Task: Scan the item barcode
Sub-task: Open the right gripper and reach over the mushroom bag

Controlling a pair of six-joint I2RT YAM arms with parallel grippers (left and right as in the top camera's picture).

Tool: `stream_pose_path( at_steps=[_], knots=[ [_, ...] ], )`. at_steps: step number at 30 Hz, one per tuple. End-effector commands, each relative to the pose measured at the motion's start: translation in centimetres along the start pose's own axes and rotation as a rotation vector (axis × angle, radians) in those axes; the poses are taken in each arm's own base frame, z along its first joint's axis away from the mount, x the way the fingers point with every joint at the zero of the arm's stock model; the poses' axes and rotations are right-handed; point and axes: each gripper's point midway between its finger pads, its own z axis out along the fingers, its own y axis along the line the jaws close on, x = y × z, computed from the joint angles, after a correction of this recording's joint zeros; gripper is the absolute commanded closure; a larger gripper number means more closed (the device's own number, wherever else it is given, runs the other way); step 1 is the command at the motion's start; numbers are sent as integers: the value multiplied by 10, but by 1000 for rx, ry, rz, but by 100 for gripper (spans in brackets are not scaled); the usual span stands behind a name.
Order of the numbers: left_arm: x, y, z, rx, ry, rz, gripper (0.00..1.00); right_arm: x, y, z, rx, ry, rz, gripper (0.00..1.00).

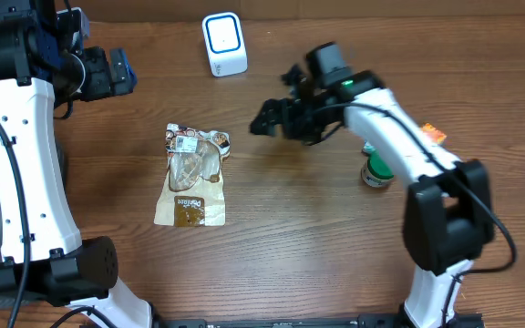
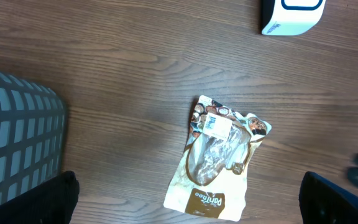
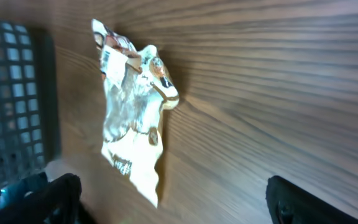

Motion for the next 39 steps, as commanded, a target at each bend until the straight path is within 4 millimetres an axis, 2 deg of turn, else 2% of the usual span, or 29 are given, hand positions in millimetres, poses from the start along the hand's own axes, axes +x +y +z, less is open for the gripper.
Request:
stream_pose_path(
  at_steps=[1,7,11,15,21,26,32,34,36,39],
  knots=[
    [0,-1,3,3,7,12,0,15,-4,43,72,40,64,8],
    [0,-1,3,3,7,11,1,28,12,88,107,46,27,18],
    [0,-1,3,3,7,11,1,31,6,105,197,9,43,22],
    [0,-1,3,3,7,12,0,35,9,125,196,4,39,31],
    [0,-1,3,3,7,12,1,38,-4,148,218,-3,103,39],
    [0,-1,3,3,7,12,1,32,-3,156,199,-29,125,53],
    [0,-1,3,3,7,11,0,35,-13,159,224,-43,176,68],
    [0,-1,3,3,7,12,0,36,-13,159,225,-41,176,79],
    [0,-1,3,3,7,12,1,38,-14,159,231,-34,179,96],
    [0,-1,3,3,7,12,1,42,-22,154,257,-11,203,96]
  ],
)
